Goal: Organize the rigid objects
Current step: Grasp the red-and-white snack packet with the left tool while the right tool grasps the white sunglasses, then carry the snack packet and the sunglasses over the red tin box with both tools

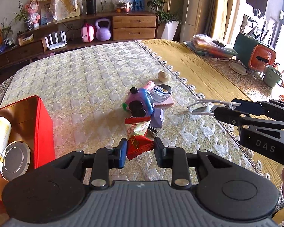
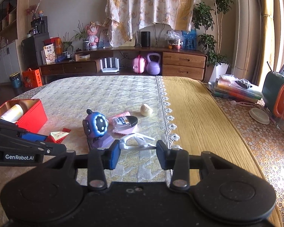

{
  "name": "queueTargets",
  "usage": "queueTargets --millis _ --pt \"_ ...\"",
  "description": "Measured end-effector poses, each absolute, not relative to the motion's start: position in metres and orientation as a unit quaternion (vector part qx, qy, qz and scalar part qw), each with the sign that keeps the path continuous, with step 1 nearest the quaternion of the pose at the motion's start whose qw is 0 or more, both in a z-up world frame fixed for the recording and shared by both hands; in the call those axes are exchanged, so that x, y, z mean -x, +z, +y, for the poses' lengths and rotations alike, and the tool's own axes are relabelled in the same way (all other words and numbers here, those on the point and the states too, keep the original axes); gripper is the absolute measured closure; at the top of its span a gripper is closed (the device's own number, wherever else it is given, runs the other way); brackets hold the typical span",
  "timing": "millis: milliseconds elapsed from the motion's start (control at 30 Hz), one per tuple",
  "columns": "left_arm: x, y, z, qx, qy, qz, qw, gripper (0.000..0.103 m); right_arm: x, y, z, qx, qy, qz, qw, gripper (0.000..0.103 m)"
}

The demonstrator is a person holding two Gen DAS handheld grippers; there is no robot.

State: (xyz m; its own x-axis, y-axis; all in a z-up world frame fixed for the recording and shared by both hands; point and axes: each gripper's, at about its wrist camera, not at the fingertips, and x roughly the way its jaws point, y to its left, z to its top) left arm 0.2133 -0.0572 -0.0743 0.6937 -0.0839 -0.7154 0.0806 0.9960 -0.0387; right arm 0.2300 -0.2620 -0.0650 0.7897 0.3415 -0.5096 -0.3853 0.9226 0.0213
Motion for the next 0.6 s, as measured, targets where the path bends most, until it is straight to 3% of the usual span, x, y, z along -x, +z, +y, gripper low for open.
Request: queueTargets --millis 600 --pt "-0.183 -0.046 -0.024 0.030 -0.039 0.376 0.925 0.074 -0.199 -0.034 -0.255 0.048 0.201 0.243 0.948 0.063"
